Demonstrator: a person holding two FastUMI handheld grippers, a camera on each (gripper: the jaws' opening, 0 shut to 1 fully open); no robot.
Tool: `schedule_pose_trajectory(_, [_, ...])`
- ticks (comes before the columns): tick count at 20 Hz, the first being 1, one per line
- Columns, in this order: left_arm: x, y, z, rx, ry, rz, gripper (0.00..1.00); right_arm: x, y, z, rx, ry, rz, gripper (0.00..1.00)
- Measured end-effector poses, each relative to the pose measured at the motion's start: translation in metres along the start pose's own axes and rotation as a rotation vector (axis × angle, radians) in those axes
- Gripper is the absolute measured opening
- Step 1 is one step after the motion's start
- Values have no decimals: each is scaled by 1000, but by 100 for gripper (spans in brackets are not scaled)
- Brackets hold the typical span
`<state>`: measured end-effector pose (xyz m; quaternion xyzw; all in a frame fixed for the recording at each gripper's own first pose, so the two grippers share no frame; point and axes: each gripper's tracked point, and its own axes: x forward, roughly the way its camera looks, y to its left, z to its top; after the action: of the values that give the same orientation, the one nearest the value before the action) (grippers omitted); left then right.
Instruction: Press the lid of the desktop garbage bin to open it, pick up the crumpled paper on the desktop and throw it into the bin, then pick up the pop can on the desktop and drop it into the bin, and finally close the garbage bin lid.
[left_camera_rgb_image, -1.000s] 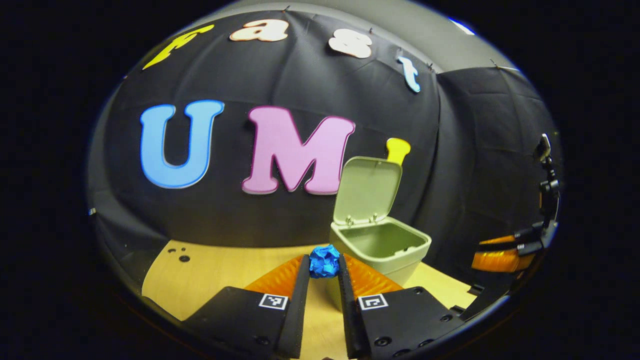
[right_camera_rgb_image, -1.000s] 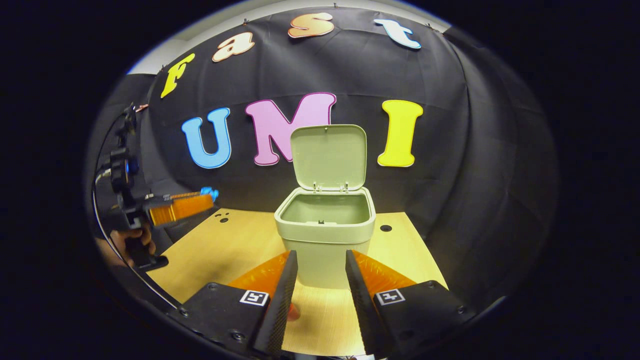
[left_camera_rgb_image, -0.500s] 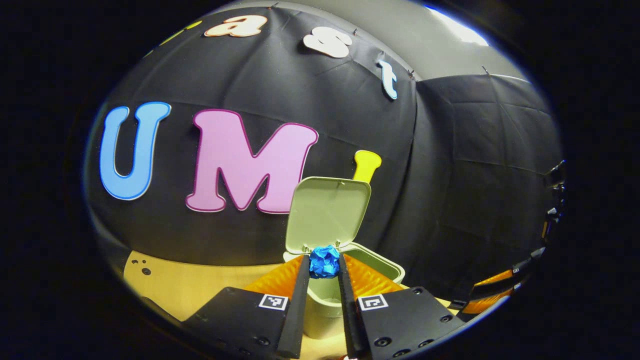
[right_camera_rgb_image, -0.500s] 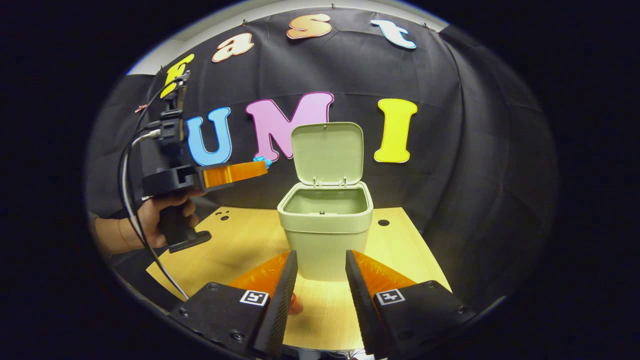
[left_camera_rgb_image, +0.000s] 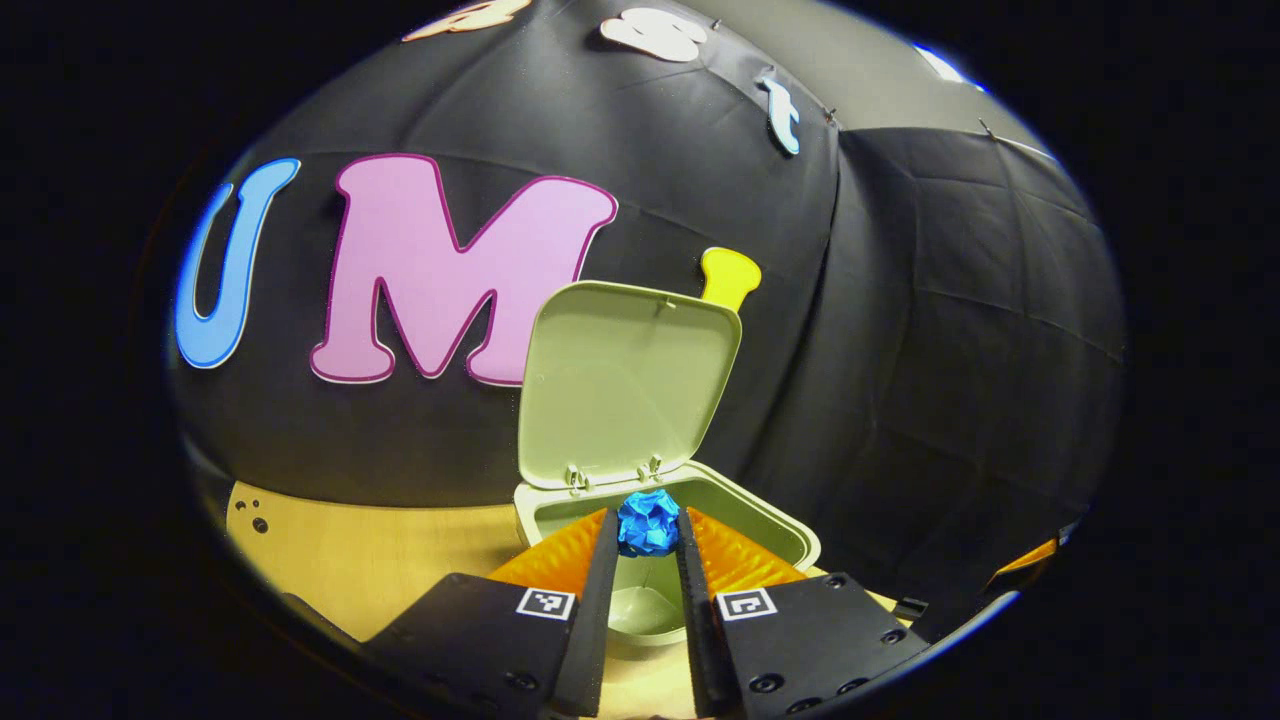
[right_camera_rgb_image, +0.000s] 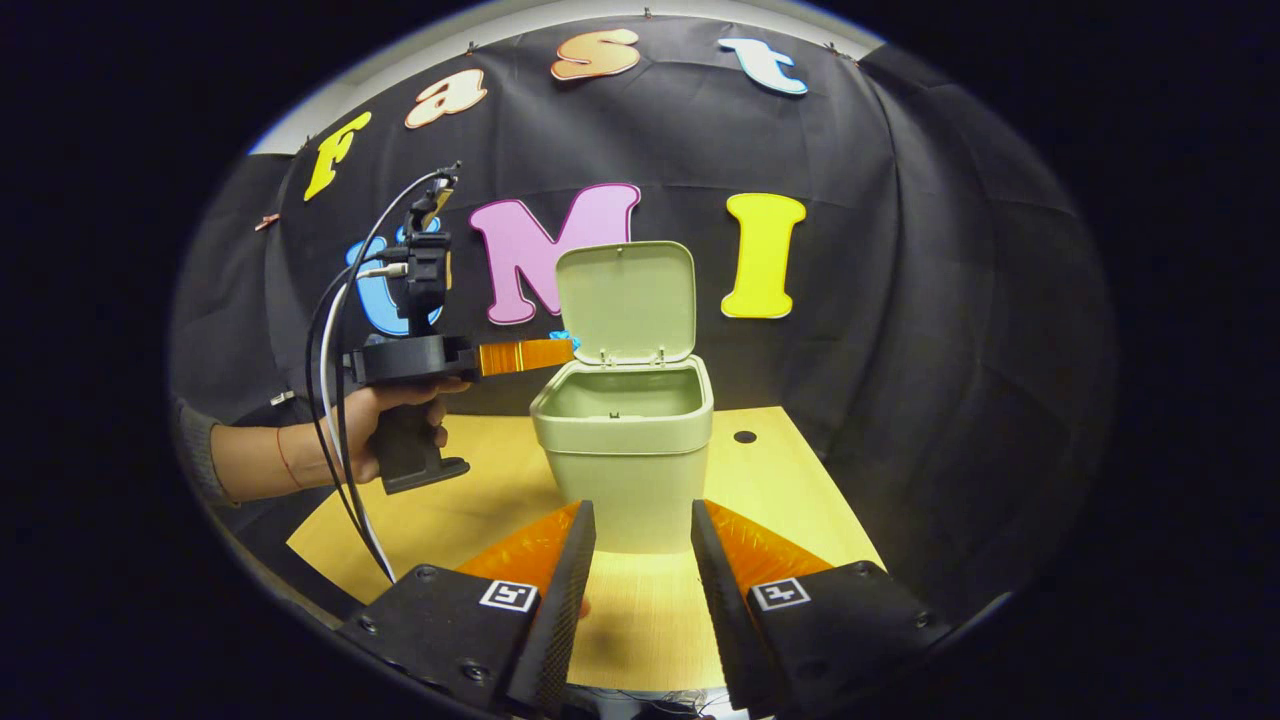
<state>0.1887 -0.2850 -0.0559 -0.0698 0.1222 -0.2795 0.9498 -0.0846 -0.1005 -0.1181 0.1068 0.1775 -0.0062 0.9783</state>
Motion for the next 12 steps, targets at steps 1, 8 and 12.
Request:
schedule_pose_trajectory(1, [3,0,-2,2,7,2,39,1,-2,0,3,-1,-4,63])
schedule_pose_trajectory(8, [10,-2,-8,47,31,9,59,4,-6,-1,25,4,-13,63])
schedule_pose_trajectory(12, [8,-2,-4,57,15,21,87,6,-5,-1,23,3,-9,63])
